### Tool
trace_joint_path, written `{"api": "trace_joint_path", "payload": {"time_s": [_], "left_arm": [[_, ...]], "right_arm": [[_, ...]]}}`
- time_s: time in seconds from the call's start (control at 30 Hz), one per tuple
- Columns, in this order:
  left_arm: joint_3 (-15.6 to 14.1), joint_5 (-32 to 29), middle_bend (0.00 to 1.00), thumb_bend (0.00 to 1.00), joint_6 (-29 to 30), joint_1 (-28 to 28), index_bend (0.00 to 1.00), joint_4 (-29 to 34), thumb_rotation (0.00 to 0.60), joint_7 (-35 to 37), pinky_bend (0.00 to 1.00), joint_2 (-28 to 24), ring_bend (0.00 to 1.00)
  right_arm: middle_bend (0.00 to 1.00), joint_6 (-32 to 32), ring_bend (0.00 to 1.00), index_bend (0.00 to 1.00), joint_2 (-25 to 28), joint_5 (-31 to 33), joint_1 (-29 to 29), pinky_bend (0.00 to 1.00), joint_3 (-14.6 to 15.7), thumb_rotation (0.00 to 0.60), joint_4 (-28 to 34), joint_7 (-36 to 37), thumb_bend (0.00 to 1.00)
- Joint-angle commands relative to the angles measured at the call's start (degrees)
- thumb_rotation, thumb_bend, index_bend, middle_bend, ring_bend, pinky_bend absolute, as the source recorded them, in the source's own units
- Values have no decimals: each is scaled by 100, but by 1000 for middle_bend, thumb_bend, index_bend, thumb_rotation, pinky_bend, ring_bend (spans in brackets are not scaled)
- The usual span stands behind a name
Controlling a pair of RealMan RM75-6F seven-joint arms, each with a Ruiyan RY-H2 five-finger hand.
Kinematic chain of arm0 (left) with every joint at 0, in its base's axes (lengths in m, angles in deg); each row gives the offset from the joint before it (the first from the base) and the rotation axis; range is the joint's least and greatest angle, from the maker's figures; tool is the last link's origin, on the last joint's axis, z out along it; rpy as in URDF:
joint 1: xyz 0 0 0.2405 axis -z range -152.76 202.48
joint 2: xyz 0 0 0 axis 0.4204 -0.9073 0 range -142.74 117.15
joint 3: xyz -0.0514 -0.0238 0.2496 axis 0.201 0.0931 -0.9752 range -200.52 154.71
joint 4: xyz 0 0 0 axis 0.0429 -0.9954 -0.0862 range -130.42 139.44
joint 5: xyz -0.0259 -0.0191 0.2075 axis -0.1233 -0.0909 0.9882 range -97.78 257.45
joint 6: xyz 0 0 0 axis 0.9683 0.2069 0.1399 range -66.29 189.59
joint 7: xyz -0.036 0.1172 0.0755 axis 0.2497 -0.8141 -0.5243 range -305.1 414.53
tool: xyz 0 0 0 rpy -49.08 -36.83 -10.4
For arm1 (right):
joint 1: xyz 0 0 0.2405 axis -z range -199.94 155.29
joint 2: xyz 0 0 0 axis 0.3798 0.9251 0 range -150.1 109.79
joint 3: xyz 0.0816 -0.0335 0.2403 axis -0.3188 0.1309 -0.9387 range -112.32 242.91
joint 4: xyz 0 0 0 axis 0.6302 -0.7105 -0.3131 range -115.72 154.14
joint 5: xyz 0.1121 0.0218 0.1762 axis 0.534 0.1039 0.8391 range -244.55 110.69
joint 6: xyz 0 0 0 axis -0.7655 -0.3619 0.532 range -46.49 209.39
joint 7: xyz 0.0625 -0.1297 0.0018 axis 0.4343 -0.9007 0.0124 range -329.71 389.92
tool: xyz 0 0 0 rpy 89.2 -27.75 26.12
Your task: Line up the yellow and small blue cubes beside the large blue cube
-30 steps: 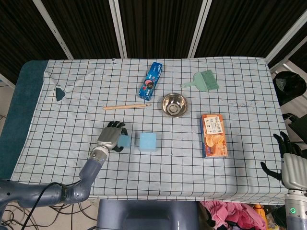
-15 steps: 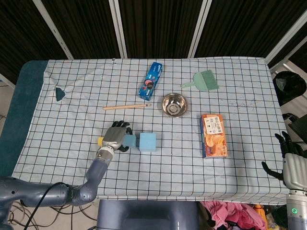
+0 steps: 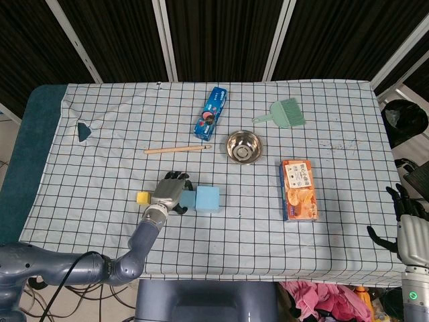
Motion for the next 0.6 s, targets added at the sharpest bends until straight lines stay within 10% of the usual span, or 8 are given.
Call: {"api": "trace_joint_path", "payload": {"time_s": [0.03, 0.6], "left_arm": [[-8, -6, 118, 304, 26, 18, 478, -30, 600, -2, 0, 30, 0], [-1, -105, 111, 268, 104, 99, 463, -143, 600, -56, 0, 132, 0]], "right_arm": [[23, -1, 169, 98, 0, -5, 0, 118, 1, 600, -3, 6, 191], [23, -8, 169, 98, 0, 2, -1, 118, 0, 600, -6, 10, 191]]}}
